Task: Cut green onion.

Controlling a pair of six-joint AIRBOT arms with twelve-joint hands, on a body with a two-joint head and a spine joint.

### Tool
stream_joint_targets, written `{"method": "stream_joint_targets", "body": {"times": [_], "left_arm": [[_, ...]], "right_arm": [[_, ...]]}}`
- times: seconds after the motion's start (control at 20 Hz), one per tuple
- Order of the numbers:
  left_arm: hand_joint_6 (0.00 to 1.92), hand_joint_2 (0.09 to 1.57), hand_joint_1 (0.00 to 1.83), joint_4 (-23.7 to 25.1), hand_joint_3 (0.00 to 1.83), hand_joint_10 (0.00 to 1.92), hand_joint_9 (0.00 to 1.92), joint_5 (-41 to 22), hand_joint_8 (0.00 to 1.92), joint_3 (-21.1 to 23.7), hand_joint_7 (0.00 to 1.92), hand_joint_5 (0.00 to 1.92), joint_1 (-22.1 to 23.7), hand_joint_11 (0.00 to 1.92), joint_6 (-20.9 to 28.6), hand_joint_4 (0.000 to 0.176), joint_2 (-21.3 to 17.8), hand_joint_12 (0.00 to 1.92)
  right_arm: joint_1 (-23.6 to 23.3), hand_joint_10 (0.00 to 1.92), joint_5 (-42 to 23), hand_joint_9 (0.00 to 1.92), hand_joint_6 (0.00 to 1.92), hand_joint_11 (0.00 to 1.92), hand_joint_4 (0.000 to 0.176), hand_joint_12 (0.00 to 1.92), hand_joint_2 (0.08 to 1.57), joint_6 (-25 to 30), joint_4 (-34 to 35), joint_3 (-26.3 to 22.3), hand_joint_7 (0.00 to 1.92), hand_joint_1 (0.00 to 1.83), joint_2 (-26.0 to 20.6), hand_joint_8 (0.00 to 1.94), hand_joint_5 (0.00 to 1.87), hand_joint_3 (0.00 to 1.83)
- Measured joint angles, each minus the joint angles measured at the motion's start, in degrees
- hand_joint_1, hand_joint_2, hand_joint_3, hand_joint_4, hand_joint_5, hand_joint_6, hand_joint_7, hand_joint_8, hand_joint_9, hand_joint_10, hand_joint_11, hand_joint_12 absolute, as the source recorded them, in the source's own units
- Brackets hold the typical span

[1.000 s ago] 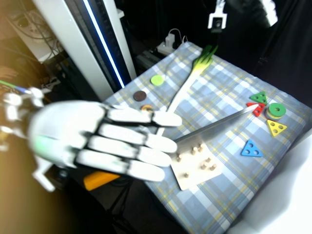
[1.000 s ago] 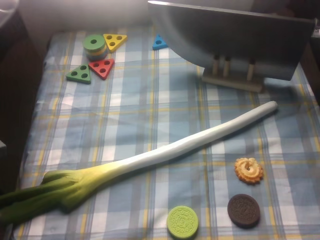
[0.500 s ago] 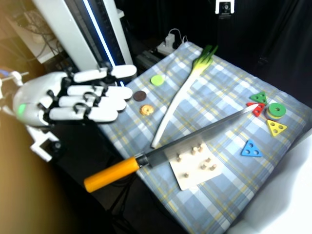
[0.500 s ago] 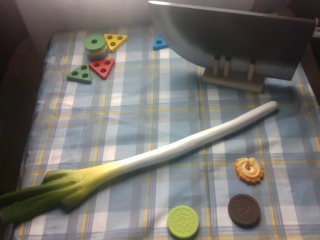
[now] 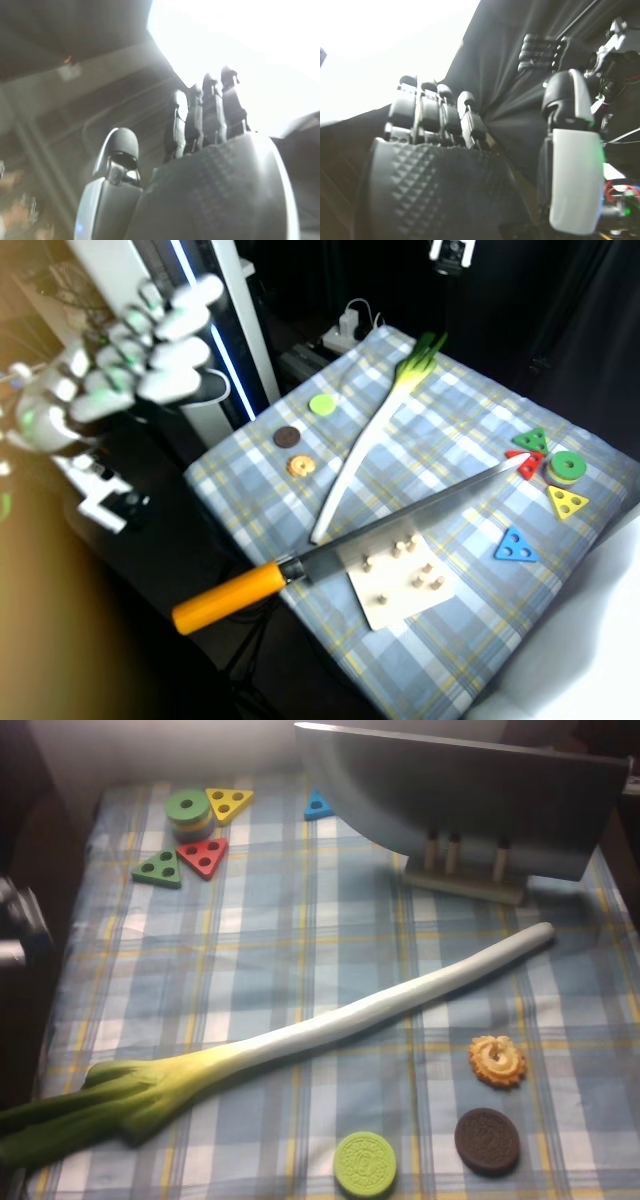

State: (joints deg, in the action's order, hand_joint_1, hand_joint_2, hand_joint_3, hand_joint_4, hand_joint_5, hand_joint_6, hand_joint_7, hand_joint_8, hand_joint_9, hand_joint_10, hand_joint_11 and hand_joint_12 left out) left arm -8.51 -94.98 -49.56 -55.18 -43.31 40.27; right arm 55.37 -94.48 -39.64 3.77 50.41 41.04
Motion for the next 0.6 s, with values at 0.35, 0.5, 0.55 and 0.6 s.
{"method": "stream_joint_targets", "body": {"times": [0.35,0.5,0.55,0.6], "left_arm": [[1.58,1.54,0.08,-4.1,0.01,1.64,0.55,1.5,1.54,-2.1,0.54,0.40,1.3,0.45,12.5,0.000,7.5,1.61],[1.29,1.45,0.01,-4.9,0.00,1.47,0.47,1.6,1.37,-3.8,0.52,0.43,2.9,0.27,15.8,0.000,11.0,1.50],[1.39,1.52,0.00,-4.9,0.01,1.22,0.48,1.4,1.20,-4.4,0.47,0.26,3.7,0.24,16.0,0.000,11.8,1.38],[1.31,1.51,0.00,-4.9,0.00,1.15,0.50,1.2,1.12,-4.4,0.48,0.24,4.0,0.24,16.0,0.000,12.1,1.40]], "right_arm": [[-0.7,0.04,0.2,0.85,1.75,0.25,0.176,1.15,1.42,8.2,7.9,0.9,0.88,0.65,6.8,0.00,0.45,0.00],[-3.6,0.06,0.7,0.89,1.76,0.35,0.176,1.30,1.43,11.7,9.1,3.2,0.85,0.65,11.5,0.00,0.44,0.00],[-4.2,0.06,0.4,0.89,1.75,0.39,0.176,1.34,1.42,11.9,8.9,3.7,0.85,0.66,12.0,0.00,0.45,0.00],[-4.4,0.07,0.2,0.90,1.72,0.38,0.176,1.31,1.41,12.1,8.6,4.0,0.85,0.69,12.2,0.00,0.47,0.00]]}}
